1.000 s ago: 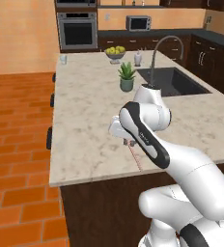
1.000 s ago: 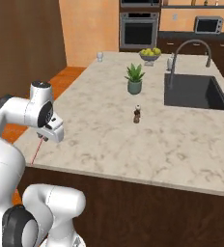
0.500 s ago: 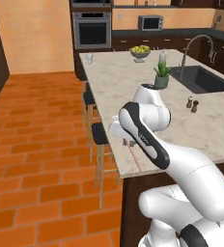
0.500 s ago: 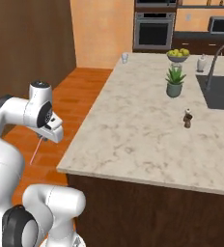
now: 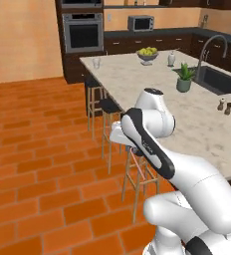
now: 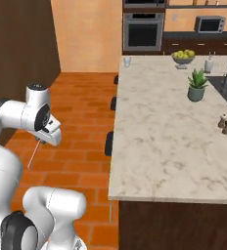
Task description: Take a straw from the drawer in front and place it inside the glass cup on the dining counter.
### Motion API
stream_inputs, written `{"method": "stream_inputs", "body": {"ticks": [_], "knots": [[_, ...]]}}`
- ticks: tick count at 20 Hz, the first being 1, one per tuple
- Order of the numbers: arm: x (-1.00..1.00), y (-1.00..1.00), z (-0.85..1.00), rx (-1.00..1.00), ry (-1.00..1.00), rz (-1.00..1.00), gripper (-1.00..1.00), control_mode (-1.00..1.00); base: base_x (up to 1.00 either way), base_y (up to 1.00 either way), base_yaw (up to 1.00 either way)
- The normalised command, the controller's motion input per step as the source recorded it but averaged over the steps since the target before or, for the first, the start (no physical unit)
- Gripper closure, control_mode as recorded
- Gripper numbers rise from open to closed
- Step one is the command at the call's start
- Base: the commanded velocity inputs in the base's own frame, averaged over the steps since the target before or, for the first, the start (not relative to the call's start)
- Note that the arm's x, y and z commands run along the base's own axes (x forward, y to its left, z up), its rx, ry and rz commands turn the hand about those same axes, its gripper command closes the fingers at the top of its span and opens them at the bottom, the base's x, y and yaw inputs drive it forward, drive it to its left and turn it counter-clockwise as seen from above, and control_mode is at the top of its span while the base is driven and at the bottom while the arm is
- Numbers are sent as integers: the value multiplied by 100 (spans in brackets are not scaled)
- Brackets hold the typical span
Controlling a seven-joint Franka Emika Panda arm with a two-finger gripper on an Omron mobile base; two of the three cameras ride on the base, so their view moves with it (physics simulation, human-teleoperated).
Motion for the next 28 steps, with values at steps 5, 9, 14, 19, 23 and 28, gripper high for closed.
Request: {"method": "stream_inputs", "body": {"ticks": [5,9,14,19,23,28], "knots": [[0,0,0,0,0,0,100,100,56,100,-34],[0,0,0,0,0,0,100,100,53,100,-36],[0,0,0,0,0,0,100,100,59,100,-36],[0,0,0,0,0,0,100,100,63,100,-36],[0,0,0,0,0,0,100,100,65,98,-35],[0,0,0,0,0,0,100,100,67,94,-36]]}}
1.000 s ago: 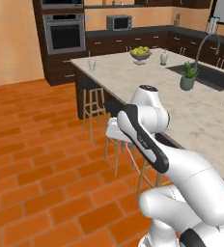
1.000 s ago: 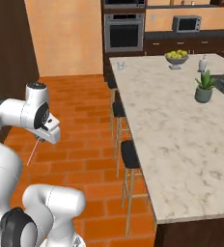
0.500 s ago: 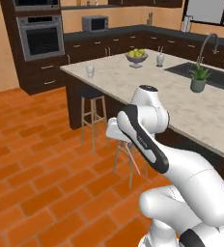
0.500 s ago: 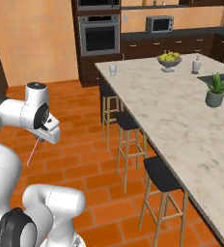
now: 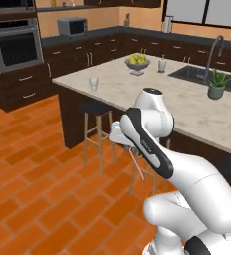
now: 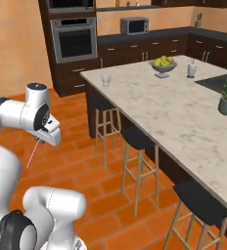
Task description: Take a straw from the drawer in front and place it inside the glass cup on the dining counter.
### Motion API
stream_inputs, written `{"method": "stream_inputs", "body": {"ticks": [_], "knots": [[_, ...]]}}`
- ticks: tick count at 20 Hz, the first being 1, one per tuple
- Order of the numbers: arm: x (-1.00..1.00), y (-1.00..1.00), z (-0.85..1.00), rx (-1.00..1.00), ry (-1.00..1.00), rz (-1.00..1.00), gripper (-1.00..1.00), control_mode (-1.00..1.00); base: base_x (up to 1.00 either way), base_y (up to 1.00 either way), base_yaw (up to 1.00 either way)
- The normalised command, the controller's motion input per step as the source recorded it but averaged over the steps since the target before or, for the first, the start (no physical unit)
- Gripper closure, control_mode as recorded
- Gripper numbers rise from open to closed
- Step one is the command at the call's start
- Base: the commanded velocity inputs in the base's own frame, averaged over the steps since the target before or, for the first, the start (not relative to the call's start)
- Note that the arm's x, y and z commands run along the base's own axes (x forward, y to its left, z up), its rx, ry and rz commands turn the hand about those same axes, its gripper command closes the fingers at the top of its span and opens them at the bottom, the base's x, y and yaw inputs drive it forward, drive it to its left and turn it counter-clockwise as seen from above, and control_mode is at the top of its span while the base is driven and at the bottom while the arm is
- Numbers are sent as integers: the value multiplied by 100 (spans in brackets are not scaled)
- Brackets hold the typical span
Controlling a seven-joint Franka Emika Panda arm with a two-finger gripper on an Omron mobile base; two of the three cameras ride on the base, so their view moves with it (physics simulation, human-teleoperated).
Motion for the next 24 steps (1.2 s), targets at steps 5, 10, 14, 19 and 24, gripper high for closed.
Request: {"method": "stream_inputs", "body": {"ticks": [5,10,14,19,24], "knots": [[0,0,0,0,0,0,100,100,65,89,-38],[0,0,0,0,0,0,100,100,60,82,-44],[0,0,0,0,0,0,100,100,51,81,-44],[0,0,0,0,0,0,100,100,35,82,-46],[0,0,0,0,0,0,100,100,16,79,-49]]}}
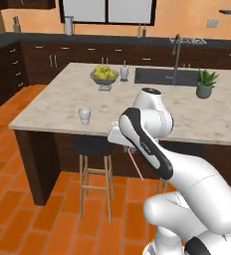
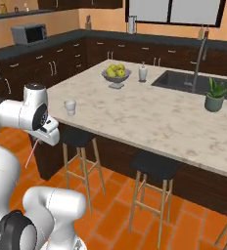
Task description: Take a straw from the drawer in front and place it inside the glass cup on the dining counter.
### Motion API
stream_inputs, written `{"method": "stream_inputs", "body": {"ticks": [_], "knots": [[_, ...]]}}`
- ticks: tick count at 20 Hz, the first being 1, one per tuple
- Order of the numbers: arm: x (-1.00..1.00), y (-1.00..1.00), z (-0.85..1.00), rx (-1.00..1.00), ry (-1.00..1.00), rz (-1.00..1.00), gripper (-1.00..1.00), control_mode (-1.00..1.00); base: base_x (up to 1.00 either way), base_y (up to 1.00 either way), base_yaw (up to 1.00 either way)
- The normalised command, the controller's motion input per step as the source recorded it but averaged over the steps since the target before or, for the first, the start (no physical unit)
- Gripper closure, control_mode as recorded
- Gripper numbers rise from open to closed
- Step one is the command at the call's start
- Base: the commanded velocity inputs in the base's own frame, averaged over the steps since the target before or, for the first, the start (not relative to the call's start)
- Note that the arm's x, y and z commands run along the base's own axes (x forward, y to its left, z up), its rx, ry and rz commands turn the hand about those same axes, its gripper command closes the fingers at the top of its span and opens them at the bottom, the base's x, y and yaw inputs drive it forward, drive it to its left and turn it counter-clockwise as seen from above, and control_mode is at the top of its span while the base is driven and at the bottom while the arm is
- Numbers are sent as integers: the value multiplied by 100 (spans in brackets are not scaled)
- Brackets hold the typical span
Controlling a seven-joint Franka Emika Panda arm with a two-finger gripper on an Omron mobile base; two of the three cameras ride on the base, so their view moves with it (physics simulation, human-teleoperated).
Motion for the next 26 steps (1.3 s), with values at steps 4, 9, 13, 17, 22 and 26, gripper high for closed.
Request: {"method": "stream_inputs", "body": {"ticks": [4,9,13,17,22,26], "knots": [[0,0,0,0,0,0,100,100,13,76,-48],[0,0,0,0,0,0,100,100,24,77,-38],[0,0,0,0,0,0,100,100,55,58,-27],[0,0,0,0,0,0,100,100,81,45,-24],[0,0,0,0,0,0,100,100,65,40,-20],[0,0,0,0,0,0,100,100,61,41,-21]]}}
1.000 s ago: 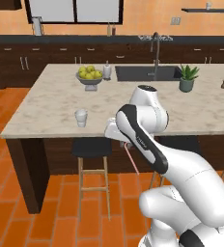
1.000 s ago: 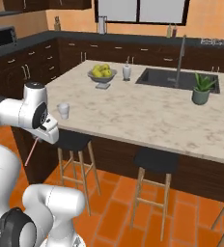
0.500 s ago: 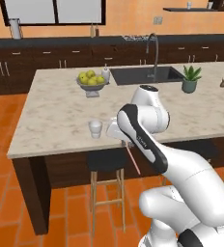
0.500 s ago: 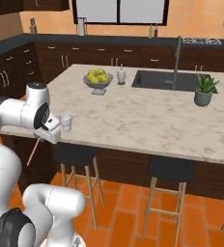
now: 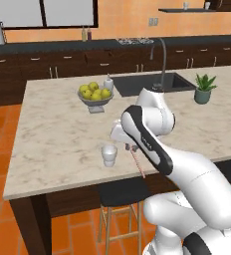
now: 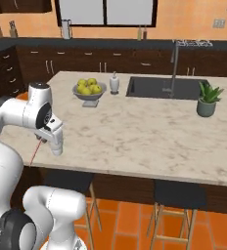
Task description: Take a straw from the drawer in front and place it inside the glass cup on the dining counter.
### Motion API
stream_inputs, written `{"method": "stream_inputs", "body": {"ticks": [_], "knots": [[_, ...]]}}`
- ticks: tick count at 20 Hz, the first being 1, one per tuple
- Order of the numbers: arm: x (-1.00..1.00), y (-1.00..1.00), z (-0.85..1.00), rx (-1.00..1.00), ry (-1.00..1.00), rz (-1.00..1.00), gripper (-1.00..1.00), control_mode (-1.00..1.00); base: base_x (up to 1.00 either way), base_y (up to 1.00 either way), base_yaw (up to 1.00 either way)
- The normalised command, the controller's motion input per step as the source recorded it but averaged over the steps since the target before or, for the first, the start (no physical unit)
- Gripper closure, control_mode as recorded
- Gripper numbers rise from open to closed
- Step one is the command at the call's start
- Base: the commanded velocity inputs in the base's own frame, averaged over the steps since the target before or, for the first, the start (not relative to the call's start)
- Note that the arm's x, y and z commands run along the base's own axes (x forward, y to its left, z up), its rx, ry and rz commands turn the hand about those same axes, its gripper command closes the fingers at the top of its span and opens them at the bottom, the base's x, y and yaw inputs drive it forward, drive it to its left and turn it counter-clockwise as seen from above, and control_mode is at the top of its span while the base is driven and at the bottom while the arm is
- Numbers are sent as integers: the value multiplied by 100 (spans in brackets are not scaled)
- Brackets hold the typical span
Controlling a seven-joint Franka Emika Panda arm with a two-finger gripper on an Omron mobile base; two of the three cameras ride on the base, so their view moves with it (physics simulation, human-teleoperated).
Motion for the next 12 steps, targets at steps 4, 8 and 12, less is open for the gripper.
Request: {"method": "stream_inputs", "body": {"ticks": [4,8,12], "knots": [[0,0,0,0,0,0,100,100,61,46,-21],[0,0,0,0,0,0,100,100,52,63,-17],[-2,10,32,0,-8,-4,100,-100,5,14,-3]]}}
